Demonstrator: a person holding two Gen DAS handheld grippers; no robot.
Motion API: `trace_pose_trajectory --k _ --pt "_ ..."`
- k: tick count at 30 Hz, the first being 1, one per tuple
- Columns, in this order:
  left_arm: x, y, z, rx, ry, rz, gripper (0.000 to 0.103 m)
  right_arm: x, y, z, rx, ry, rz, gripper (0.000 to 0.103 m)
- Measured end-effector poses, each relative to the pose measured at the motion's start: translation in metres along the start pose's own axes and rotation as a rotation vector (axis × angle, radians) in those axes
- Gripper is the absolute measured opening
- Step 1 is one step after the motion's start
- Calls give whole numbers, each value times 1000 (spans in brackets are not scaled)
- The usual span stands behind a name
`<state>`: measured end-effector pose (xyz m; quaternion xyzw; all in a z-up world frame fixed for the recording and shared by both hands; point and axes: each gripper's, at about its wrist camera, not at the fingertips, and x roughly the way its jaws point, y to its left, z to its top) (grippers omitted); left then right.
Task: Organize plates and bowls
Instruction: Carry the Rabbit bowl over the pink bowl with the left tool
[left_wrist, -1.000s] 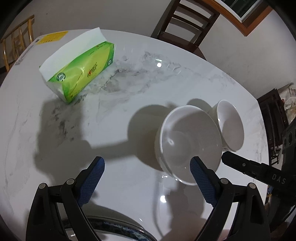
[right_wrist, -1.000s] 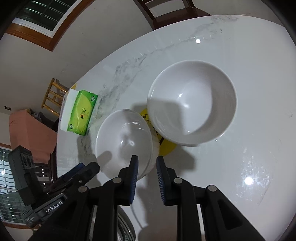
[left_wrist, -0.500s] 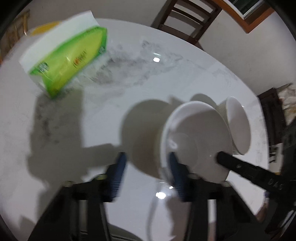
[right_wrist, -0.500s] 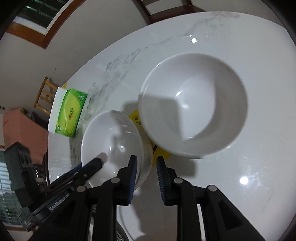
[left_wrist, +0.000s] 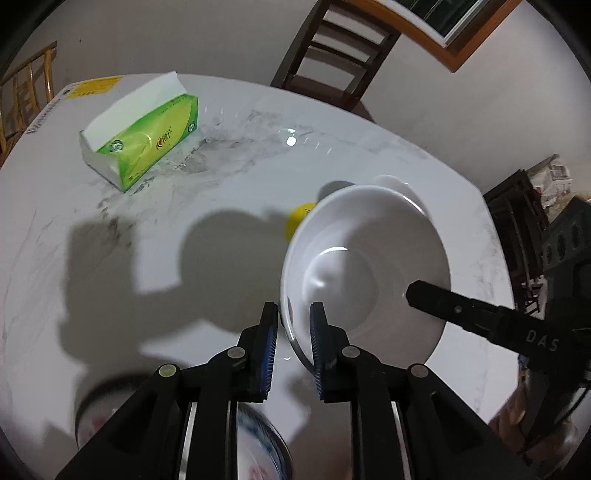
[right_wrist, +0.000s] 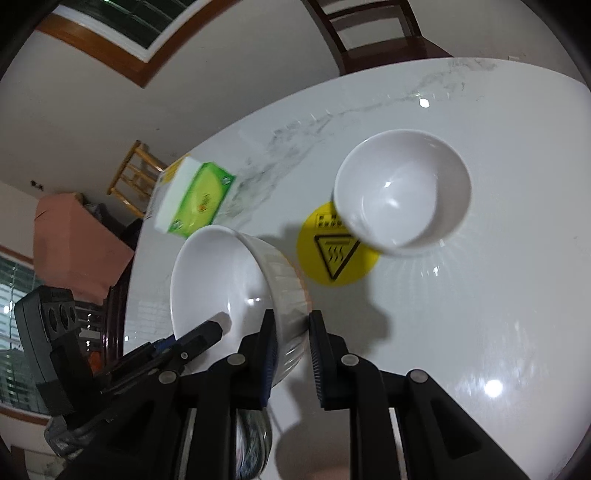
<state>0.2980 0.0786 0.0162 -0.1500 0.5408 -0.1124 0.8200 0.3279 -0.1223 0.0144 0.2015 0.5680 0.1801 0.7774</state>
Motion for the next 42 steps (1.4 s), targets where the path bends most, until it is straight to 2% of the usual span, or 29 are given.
trace_pose_trajectory --k 9,18,22,31,37,42 --pt "-63 -34 -49 43 -65 -70 16 -62 1 -67 -21 -54 66 18" --pt "-93 -77 -114 100 -34 -170 16 -121 -24 -141 -10 -102 69 18" --pt "-99 -96 -142 141 -17 -194 22 -130 -39 -172 1 -93 57 18" --pt "-85 -107 -167 154 20 -168 24 -121 -52 -190 26 -91 56 18" --pt "-77 -104 -172 156 12 -136 24 -116 -58 -195 29 -78 56 18" --pt "-62 -97 -172 142 37 -128 24 -108 -61 -195 36 -68 45 18"
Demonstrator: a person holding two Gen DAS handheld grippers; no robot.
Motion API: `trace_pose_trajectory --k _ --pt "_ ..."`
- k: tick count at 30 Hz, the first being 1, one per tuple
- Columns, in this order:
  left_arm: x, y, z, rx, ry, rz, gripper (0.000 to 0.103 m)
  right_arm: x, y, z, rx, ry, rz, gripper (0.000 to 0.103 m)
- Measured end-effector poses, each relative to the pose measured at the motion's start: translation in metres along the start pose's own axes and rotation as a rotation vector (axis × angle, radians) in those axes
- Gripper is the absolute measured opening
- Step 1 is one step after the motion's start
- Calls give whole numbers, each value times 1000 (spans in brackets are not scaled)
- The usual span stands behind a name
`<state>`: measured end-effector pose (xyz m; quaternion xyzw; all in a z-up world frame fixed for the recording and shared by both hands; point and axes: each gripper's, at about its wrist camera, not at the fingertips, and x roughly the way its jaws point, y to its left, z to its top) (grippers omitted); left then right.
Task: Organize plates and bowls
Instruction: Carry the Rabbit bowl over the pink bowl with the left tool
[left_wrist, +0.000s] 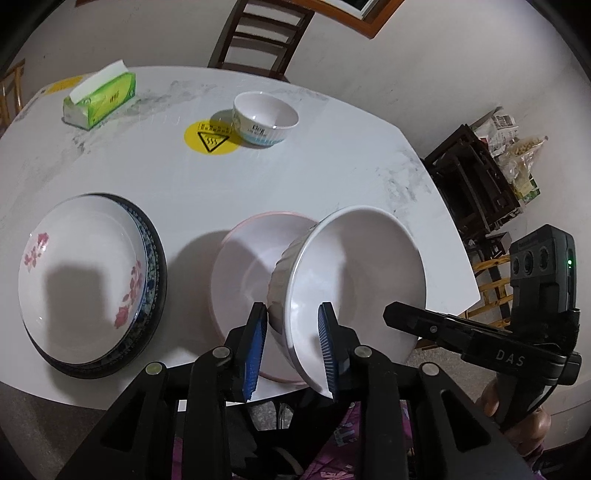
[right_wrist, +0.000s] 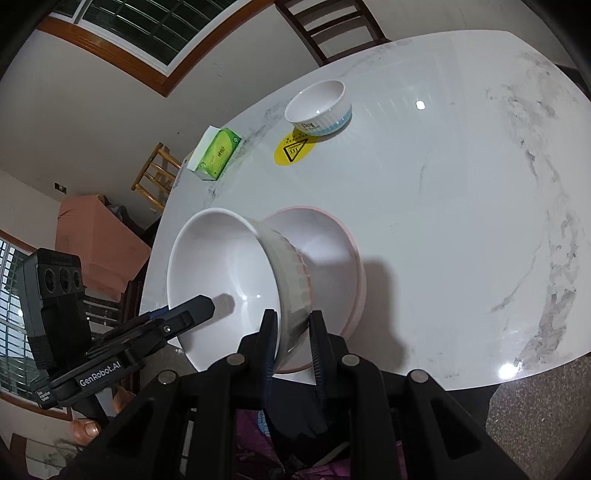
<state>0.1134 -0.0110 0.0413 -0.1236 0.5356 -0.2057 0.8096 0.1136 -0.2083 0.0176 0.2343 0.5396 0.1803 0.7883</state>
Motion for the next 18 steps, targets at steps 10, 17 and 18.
trace_pose_trajectory --k 10,17,18 --pt "14 4 1 0 15 27 24 10 -7 2 20 18 -6 18" --pt "21 8 1 -7 29 34 24 14 -8 5 28 26 -10 18" --pt "22 8 1 -9 30 35 24 14 -9 5 29 26 -10 18"
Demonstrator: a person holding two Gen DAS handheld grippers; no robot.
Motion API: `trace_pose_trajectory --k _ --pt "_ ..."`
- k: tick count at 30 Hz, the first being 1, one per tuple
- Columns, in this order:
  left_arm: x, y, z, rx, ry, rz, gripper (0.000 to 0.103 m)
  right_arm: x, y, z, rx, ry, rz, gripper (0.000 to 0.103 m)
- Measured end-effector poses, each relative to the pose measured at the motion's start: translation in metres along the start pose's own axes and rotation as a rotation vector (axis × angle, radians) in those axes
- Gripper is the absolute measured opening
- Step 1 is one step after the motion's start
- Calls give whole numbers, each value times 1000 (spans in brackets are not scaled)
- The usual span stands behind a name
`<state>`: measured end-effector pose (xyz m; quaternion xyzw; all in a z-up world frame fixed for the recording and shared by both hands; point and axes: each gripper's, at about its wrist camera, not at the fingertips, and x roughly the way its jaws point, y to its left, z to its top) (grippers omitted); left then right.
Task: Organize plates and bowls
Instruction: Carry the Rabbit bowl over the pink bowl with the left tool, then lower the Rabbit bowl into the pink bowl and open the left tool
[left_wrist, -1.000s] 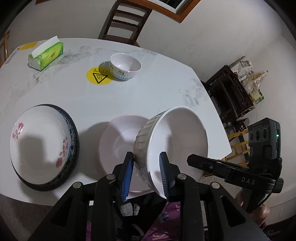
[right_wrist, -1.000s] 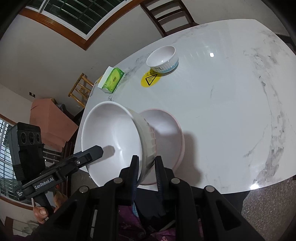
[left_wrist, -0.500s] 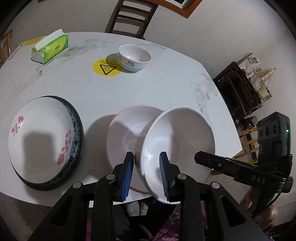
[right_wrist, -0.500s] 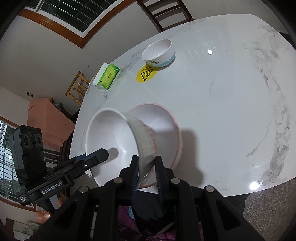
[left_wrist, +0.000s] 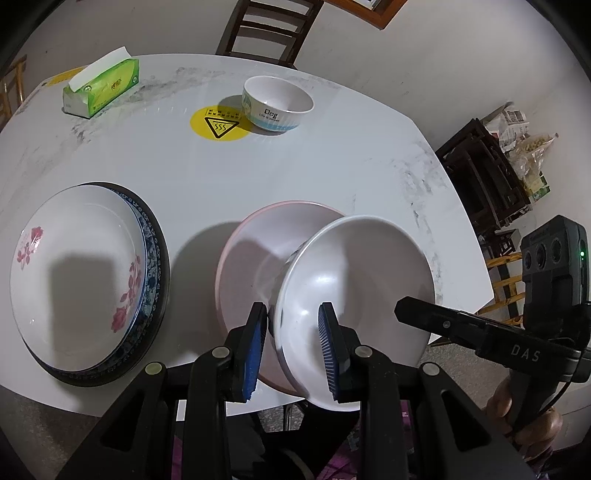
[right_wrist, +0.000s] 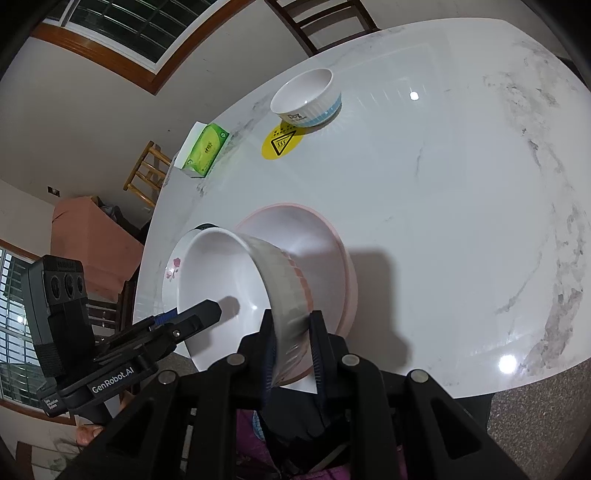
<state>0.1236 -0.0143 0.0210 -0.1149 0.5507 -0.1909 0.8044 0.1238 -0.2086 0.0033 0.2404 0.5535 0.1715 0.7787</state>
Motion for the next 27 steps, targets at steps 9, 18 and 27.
trace_pose_trajectory --k 9,18,27 --pt "10 3 2 -3 21 12 24 6 -4 2 2 14 -17 18" --pt "16 6 5 -6 25 24 24 12 -4 6 -5 21 -43 18" --pt "17 7 7 2 12 38 24 19 -4 11 -16 17 -68 18"
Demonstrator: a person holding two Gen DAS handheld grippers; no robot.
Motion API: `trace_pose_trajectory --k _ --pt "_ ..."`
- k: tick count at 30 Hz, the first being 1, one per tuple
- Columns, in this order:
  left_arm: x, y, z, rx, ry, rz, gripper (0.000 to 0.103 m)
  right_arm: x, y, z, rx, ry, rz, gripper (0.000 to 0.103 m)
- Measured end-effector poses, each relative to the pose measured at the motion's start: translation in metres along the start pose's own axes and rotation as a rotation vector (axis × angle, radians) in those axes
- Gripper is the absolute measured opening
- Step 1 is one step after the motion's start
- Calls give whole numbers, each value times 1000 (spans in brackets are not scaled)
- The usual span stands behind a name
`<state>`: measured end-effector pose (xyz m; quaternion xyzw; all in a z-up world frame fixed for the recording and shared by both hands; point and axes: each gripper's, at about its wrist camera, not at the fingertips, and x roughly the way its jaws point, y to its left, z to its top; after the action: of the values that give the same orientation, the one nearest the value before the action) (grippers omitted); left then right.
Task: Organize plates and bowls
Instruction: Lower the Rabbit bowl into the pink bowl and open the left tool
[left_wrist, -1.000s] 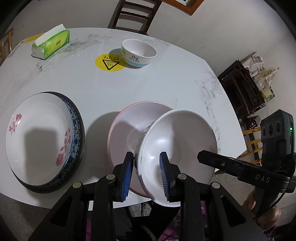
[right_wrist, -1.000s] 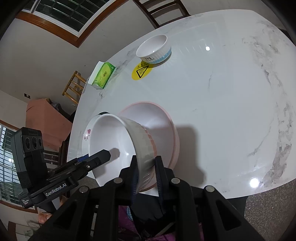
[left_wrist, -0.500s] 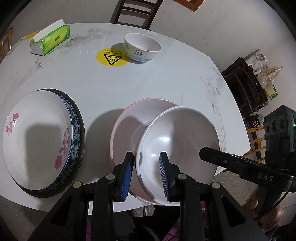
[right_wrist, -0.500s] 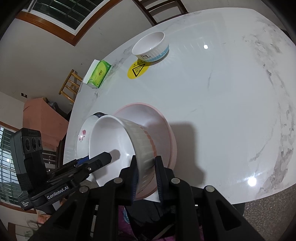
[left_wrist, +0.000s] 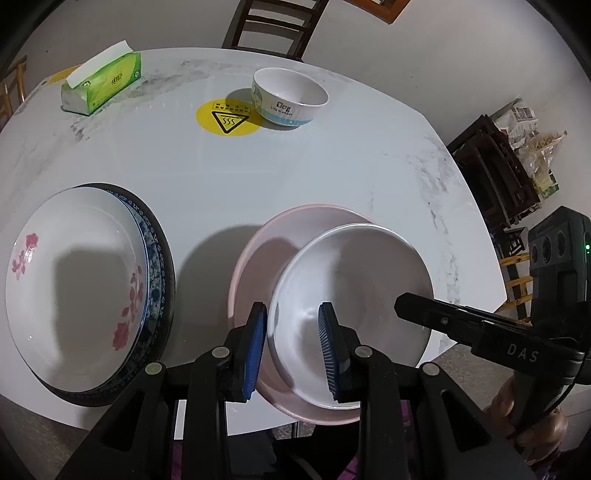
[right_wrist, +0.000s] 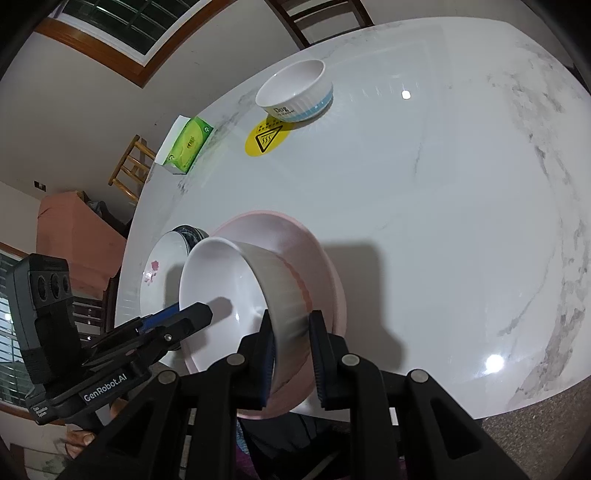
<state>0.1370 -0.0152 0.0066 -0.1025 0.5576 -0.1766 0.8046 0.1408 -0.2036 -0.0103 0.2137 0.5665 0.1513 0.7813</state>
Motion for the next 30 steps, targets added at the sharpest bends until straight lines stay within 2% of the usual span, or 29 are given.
trace_pose_trajectory --k 3,11,14,19,30 --pt "-1 0 0 4 -6 12 25 1 4 0 -17 -5 -12 20" --pt "-11 -6 3 47 -66 65 45 -6 16 7 -81 -75 -67 22" --pt "-15 -11 4 83 -103 110 50 -9 18 8 -94 -89 -49 22" --pt "-19 -16 4 124 -137 154 52 -9 15 7 -76 -88 -13 22" --pt "-21 -22 3 164 -162 198 57 -11 8 5 -52 -105 33 22"
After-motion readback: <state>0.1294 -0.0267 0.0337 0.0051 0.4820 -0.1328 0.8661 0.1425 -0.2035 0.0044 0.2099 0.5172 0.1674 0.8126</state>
